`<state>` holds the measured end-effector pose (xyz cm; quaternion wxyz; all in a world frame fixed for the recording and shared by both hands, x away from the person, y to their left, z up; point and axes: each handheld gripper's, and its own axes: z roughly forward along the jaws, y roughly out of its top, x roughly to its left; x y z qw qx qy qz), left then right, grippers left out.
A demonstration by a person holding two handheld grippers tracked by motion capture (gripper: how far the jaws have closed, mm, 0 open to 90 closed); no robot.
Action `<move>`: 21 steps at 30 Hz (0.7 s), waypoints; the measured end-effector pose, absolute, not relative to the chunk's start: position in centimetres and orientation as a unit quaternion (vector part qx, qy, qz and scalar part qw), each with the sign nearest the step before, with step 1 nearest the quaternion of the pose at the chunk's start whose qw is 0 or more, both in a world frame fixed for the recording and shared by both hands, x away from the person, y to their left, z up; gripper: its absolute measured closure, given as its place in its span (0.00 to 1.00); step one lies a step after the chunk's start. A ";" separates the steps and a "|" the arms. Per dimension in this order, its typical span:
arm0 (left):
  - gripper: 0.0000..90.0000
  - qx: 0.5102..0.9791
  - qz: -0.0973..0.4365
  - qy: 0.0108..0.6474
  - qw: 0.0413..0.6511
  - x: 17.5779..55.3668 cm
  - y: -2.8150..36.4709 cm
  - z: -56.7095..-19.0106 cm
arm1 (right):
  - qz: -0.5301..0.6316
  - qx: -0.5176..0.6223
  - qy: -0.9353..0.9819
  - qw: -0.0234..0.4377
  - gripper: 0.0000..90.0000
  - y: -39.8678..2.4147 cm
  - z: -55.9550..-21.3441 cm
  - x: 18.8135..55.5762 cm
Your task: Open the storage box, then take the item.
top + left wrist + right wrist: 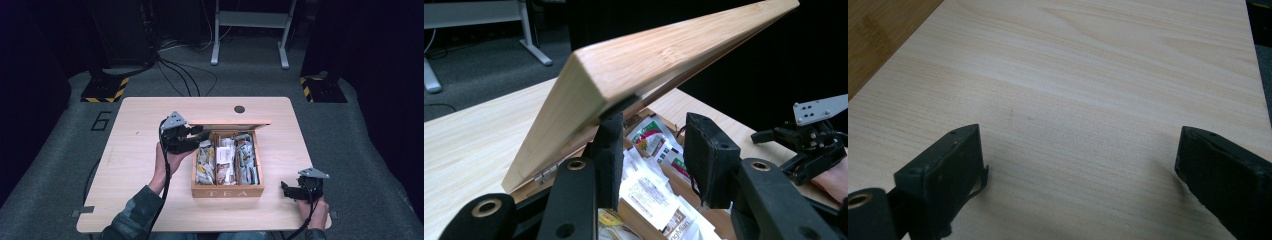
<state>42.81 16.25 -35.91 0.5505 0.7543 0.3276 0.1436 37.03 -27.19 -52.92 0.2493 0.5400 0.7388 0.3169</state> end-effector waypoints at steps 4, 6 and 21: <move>0.66 0.751 0.146 0.329 0.553 43.0 16.3 -35.6 | 0.314 0.543 0.739 0.247 0.05 -27.1 -52.9 37.0; 0.66 0.752 0.149 0.328 0.552 43.1 16.4 -35.5 | 0.319 0.544 0.736 0.246 0.05 -27.1 -52.9 36.9; 0.66 0.753 0.145 0.328 0.552 43.3 16.4 -35.4 | 0.315 0.544 0.737 0.248 0.05 -27.1 -52.9 36.9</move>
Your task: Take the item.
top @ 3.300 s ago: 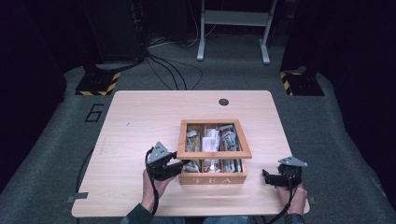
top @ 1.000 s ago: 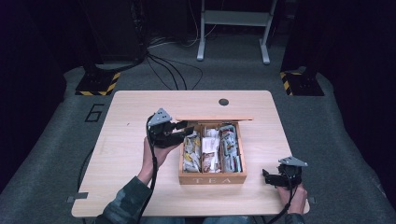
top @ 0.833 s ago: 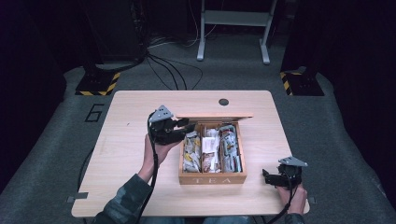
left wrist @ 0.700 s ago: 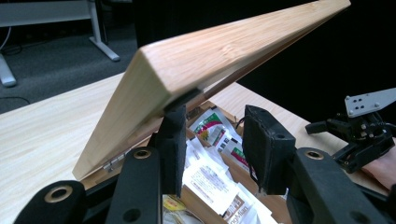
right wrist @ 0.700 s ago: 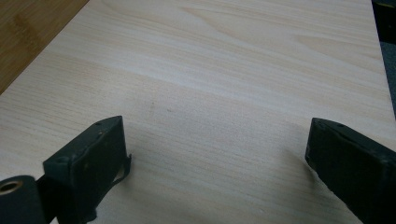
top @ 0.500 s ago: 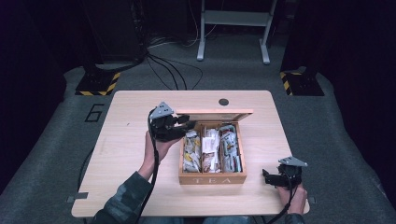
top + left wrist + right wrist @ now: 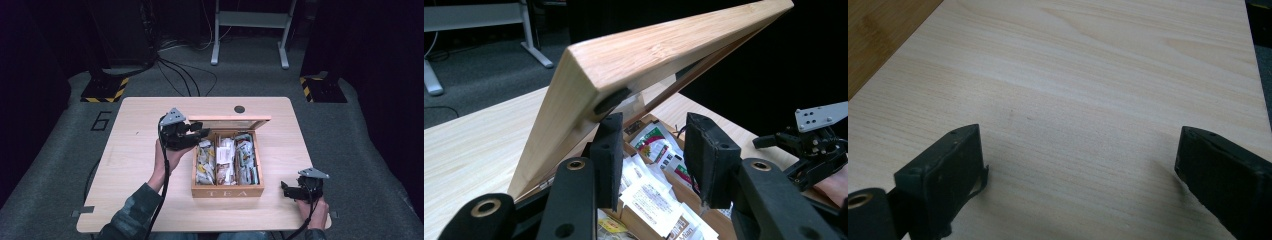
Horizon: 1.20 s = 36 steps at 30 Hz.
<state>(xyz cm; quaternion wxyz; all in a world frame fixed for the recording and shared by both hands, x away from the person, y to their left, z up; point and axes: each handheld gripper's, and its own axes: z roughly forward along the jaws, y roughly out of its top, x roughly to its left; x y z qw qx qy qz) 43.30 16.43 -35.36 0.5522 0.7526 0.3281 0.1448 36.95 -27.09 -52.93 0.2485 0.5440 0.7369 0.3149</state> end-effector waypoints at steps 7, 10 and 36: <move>0.66 0.752 0.146 0.328 0.553 43.3 16.4 -35.4 | 0.314 0.543 0.739 0.247 0.05 -27.1 -52.9 36.9; 0.66 0.752 0.146 0.328 0.553 43.3 16.4 -35.4 | 0.314 0.541 0.739 0.249 0.05 -27.2 -52.9 37.0; 0.65 0.751 0.146 0.326 0.556 43.5 16.4 -35.2 | 0.356 0.547 0.726 0.219 0.09 -27.2 -49.7 36.9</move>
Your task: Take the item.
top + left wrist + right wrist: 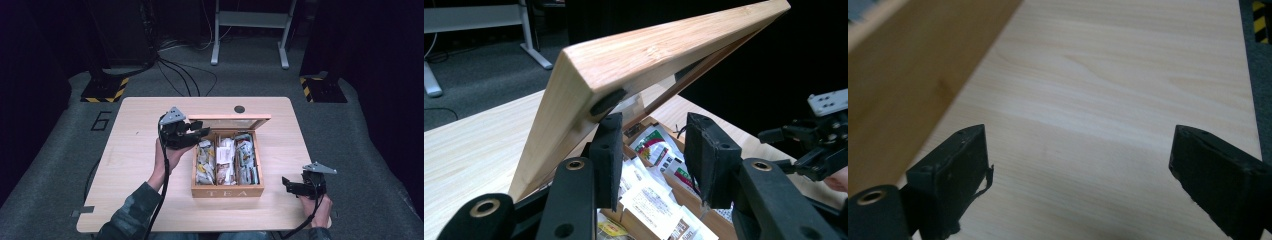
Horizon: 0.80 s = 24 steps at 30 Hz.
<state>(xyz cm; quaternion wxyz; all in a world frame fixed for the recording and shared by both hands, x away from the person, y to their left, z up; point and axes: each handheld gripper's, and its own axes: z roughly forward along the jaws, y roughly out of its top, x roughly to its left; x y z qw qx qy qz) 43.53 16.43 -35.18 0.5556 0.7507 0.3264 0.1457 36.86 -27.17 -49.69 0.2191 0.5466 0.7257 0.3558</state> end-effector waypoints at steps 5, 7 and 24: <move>0.65 0.750 0.144 0.327 0.556 43.5 16.4 -35.2 | 0.373 0.525 0.735 0.212 0.10 -25.6 -47.3 36.8; 0.65 0.750 0.144 0.328 0.556 43.5 16.4 -35.2 | 0.381 0.518 0.736 0.211 0.10 -24.8 -46.4 36.8; 0.65 0.749 0.144 0.327 0.557 43.5 16.4 -35.2 | 0.413 0.445 0.774 0.182 0.15 -18.3 -41.6 36.6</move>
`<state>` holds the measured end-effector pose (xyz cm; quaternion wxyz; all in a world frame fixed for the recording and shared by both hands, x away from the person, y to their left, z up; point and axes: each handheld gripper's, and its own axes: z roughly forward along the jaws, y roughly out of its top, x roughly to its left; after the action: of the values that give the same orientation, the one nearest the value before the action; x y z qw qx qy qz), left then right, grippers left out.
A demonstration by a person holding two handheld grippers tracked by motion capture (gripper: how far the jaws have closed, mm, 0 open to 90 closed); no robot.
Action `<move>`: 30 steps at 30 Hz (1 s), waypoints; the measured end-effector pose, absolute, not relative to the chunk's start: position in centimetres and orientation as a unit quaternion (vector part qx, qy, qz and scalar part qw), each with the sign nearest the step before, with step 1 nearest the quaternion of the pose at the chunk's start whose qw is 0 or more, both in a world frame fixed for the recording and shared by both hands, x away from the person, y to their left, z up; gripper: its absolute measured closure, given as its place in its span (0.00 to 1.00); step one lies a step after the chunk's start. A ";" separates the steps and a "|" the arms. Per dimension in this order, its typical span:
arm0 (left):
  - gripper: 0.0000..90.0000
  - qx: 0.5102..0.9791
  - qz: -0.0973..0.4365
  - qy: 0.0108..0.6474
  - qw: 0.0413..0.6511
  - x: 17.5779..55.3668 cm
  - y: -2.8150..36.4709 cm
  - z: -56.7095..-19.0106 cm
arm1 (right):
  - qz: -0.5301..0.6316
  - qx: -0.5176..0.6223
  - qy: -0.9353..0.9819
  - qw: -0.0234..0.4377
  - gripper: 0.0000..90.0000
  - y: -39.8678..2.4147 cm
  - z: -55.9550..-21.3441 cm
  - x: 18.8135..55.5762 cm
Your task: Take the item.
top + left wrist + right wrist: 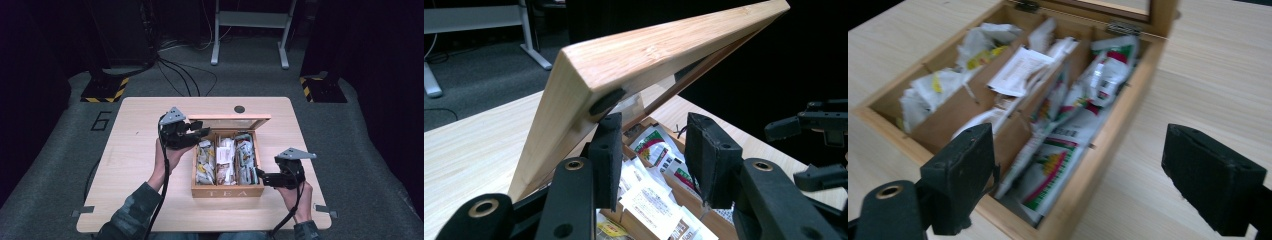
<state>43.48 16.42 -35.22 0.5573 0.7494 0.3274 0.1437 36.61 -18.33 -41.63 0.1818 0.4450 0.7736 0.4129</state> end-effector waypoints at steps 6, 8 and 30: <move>0.65 0.750 0.145 0.327 0.556 43.5 16.4 -35.2 | 0.417 0.421 0.788 0.168 0.19 -15.7 -41.1 36.9; 0.65 0.750 0.144 0.327 0.557 43.5 16.4 -35.2 | 0.418 0.414 0.792 0.166 0.22 -15.1 -41.1 37.1; 0.65 0.750 0.143 0.326 0.557 43.4 16.5 -35.2 | 0.343 0.378 0.855 0.091 0.55 -8.2 -43.1 39.5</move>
<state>43.37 16.45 -35.20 0.5572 0.7501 0.3263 0.1430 39.51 -8.17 -43.12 0.0907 0.3778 0.8551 0.3433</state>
